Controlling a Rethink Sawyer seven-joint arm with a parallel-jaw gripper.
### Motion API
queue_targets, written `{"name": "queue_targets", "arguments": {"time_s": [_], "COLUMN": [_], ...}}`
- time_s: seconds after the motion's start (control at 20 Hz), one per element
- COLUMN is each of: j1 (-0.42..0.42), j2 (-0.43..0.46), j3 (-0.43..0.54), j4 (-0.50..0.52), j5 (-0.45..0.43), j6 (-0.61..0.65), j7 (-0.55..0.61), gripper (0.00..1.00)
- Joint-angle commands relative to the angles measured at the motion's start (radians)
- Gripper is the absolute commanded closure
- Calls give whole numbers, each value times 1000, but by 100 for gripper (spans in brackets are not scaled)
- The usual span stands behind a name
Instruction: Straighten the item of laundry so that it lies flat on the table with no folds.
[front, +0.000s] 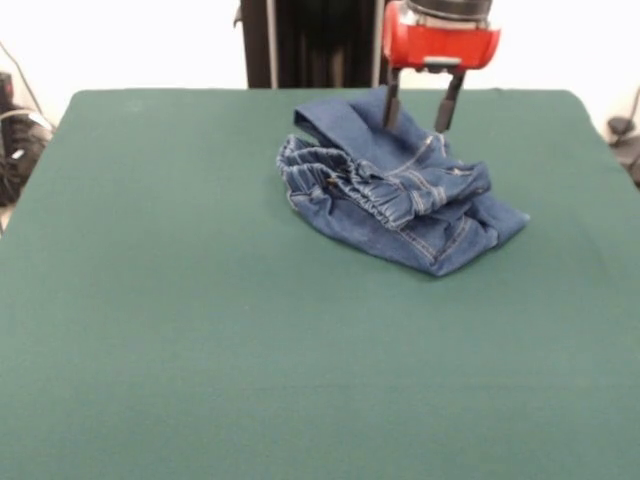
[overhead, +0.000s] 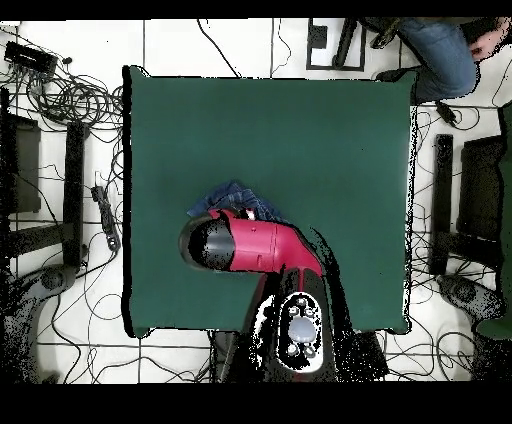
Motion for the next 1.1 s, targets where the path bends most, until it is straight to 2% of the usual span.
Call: {"name": "queue_targets", "arguments": {"time_s": [0.05, 0.3, 0.5, 0.85, 1.1], "j1": [16, 4, -2, -51, -96], "j2": [73, 166, 205, 218, 202], "j3": [39, 49, 49, 79, 91], "j4": [-43, -62, -72, -107, -93], "j5": [-16, -37, -53, -56, -81], "j6": [10, -100, -167, -115, -116], "j7": [142, 142, 143, 82, 49], "gripper": [0, 0, 0, 0, 0]}}
